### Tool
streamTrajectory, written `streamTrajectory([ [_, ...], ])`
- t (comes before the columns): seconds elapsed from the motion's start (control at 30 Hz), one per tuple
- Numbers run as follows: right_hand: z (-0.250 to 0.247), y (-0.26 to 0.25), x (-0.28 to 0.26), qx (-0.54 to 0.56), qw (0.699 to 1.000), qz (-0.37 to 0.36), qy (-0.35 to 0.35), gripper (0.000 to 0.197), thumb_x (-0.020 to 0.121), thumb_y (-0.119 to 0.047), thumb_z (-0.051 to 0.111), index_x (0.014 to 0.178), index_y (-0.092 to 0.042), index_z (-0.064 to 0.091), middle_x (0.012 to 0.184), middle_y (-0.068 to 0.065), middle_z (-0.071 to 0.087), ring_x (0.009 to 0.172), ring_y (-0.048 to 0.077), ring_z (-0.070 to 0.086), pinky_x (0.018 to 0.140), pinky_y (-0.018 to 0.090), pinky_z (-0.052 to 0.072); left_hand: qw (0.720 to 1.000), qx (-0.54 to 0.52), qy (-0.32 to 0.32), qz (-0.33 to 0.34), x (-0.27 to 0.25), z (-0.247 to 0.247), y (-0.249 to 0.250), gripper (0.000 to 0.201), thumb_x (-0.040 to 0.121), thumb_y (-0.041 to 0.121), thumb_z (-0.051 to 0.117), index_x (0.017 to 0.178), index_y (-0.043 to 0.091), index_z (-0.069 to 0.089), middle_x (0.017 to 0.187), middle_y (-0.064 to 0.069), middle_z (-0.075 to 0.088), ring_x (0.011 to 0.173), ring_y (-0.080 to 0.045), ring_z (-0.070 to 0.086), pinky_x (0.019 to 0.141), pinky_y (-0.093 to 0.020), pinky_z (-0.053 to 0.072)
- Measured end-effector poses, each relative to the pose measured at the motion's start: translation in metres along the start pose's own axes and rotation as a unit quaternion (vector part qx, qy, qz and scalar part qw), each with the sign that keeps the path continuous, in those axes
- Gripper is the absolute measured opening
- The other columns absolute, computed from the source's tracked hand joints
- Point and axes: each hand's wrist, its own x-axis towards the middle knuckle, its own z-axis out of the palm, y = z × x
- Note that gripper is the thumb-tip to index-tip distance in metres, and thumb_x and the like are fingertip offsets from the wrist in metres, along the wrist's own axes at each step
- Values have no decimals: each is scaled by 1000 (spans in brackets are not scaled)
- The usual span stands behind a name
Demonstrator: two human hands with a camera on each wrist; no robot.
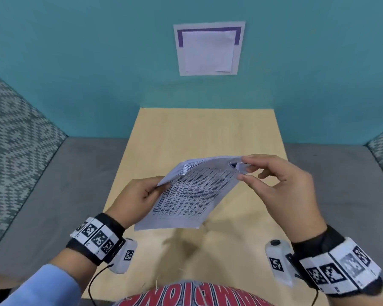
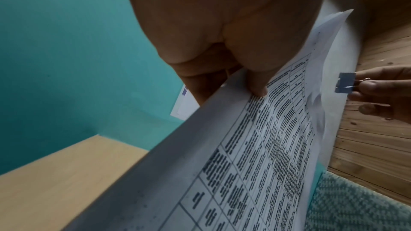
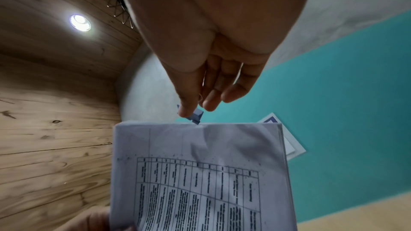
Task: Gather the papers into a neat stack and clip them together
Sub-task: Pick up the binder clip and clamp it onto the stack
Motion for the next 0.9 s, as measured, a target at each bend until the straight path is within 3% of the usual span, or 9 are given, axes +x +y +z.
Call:
streamTrajectory([
  [0.13,2,-8,-3,-26,999,-39,11,17,81,-11,88,96,-18,82,94,-14,78,89,7,70,80,18,53,999,23,20,25,-14,-7,8,58,107,17,60,80,68,59,63,27,56,59,3,49,58,-11,37],
  [0.3,6,-11,-4,-47,996,-80,7,10,82,-2,85,89,-8,81,90,-2,79,86,6,73,85,14,56,996,66,41,36,-27,-15,16,39,106,12,63,93,48,56,64,33,56,58,5,49,58,-9,37],
  [0.43,7,-11,-3,-37,997,-73,6,8,82,-3,85,88,-7,81,88,-1,79,87,10,74,82,17,60,995,96,30,26,-34,-21,18,36,100,-3,63,97,31,75,69,45,57,63,18,55,62,-2,39],
  [0.5,8,-10,-3,-41,997,-64,2,8,82,-3,85,87,-8,81,88,-2,79,86,11,75,79,24,63,993,115,17,17,-36,-22,14,44,98,-3,60,114,35,76,80,40,67,71,12,62,66,-6,45],
  [0.57,8,-9,-2,-50,997,-57,-5,8,82,-4,86,86,-9,81,87,-4,79,83,11,75,78,28,63,991,131,9,13,-39,-24,14,50,94,5,52,124,42,70,93,21,77,80,-4,71,74,-27,57],
  [0.63,8,-8,-1,-59,997,-53,-21,9,81,-5,87,86,-10,82,87,-5,80,82,10,76,78,30,63,991,133,9,20,-42,-26,16,51,88,17,40,123,41,69,98,12,80,86,-19,75,74,-38,59],
  [0.7,9,-9,0,-69,995,-51,-46,10,81,-5,87,86,-11,82,87,-6,81,81,9,76,80,29,61,989,144,19,37,-44,-28,19,53,86,23,34,121,40,69,98,13,79,86,-22,75,72,-39,59],
  [0.9,7,-10,2,-102,990,-35,-96,11,81,-11,88,88,-17,82,88,-12,79,84,6,72,81,19,54,983,177,27,45,-44,-34,19,53,86,23,34,121,37,70,94,15,75,80,-20,70,66,-34,57],
])
